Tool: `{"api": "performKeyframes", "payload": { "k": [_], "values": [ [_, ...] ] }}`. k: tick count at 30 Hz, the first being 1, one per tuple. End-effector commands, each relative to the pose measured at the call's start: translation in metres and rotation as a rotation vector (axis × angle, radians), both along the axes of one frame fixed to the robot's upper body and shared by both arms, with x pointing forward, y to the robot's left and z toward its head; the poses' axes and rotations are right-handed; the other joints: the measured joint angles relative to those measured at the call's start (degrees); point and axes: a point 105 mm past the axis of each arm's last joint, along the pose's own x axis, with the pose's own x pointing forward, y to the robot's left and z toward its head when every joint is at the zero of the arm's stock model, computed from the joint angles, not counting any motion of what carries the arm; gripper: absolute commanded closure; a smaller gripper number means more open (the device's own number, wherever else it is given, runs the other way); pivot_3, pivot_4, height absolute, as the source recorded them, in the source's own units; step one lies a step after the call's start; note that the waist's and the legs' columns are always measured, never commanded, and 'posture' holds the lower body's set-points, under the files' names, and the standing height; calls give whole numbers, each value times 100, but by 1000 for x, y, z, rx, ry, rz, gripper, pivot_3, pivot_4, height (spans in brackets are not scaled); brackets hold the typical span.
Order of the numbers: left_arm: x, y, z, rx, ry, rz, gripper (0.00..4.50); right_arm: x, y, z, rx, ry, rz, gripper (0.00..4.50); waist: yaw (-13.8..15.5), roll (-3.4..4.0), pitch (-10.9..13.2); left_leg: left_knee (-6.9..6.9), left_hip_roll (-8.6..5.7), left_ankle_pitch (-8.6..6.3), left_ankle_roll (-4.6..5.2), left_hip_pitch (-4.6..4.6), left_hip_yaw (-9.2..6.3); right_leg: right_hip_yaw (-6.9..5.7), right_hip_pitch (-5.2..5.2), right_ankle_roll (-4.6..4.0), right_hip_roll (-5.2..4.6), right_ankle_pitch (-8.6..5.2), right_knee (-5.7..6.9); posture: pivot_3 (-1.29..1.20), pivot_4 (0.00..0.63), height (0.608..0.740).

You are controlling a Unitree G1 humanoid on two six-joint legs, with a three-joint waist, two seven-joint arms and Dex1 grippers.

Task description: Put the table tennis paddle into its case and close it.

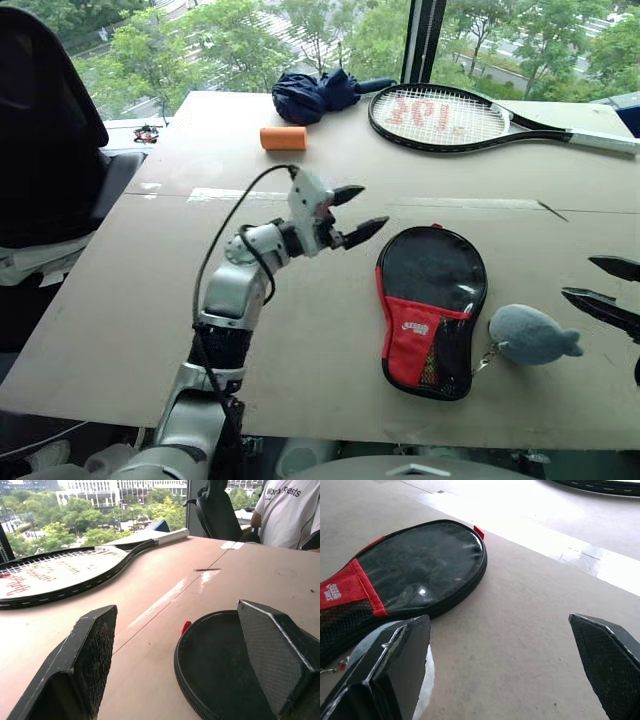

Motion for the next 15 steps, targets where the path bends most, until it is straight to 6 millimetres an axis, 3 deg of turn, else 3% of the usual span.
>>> {"api": "performKeyframes", "payload": {
  "k": [1, 7, 15],
  "values": [
    [-23, 26, -11, 66, 45, -5, 619, 3, -15, -10, -58, -41, -9, 29, -71, 5, 2, -3, 0, 0, 0, 4, 3, 5, 0, 0, 1, 0, 0, 0, 150, 723],
    [-65, 57, -45, 196, 160, 64, 619, 6, -20, -32, -38, -46, 61, 29, -88, 27, 21, -6, 2, -1, 1, 8, 7, 9, 1, -2, 0, 0, 0, 0, 150, 723],
    [-93, 62, -67, 223, 225, 100, 619, 10, -26, -49, -34, -17, 95, 29, -59, 52, 29, -9, 2, -3, 3, 7, 6, 5, 3, -4, -3, 0, -4, 0, 150, 723]
  ]
}}
